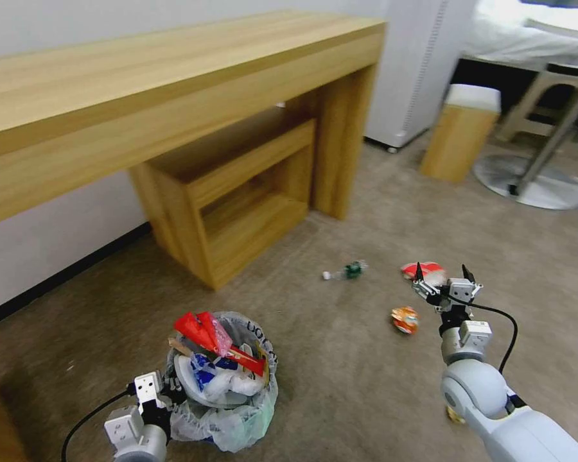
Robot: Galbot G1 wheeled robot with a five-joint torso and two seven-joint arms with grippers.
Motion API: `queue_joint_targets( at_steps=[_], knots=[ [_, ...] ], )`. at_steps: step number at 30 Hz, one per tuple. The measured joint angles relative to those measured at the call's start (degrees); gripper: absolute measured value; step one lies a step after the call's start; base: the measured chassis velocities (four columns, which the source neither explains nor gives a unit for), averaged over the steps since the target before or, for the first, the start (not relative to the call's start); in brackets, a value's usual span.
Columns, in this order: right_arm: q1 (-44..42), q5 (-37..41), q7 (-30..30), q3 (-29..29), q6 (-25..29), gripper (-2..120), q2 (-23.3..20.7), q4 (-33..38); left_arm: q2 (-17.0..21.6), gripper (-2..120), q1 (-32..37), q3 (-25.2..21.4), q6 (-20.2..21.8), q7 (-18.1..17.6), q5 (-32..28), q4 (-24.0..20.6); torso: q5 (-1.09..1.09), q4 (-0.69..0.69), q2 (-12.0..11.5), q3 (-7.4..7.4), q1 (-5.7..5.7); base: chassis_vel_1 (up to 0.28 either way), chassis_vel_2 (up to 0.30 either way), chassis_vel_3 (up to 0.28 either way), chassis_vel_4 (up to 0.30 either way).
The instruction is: Pick up the trash bin and place the garbage on the floor into it.
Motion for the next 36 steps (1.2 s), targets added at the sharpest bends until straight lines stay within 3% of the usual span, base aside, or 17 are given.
queue_joint_targets(
  at_steps=[14, 36],
  knots=[
    [1.1, -0.5, -0.4, -1.4, 1.7, 100, 1.0, -1.3, 0.2, 0, 0.1, -0.3, -0.3, 0.0, -0.2, -0.1, 0.0, -0.03, 0.0, 0.0, 0.0, -0.112, -0.115, -0.115, -0.111],
    [1.6, -0.8, -2.0, -2.4, 3.5, 100, 2.4, -2.9, 0.1, 0, -0.1, -1.3, -0.3, -0.6, -1.1, 0.0, 0.0, 0.0, 0.0, 0.0, 0.0, -0.004, -0.006, -0.001, -0.005]
  ],
)
